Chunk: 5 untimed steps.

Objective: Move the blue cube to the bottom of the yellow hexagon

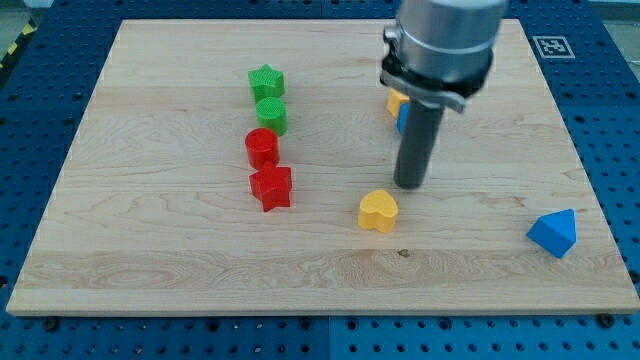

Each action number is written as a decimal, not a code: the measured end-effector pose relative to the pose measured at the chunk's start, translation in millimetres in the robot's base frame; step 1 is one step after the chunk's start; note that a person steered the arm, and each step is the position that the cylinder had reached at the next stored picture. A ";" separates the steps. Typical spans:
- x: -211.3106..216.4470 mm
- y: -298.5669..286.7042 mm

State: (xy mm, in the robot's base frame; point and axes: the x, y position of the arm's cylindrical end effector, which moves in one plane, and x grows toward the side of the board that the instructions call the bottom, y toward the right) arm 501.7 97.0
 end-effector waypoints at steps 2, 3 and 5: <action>88.9 -21.3; 89.9 -94.9; 59.7 -85.5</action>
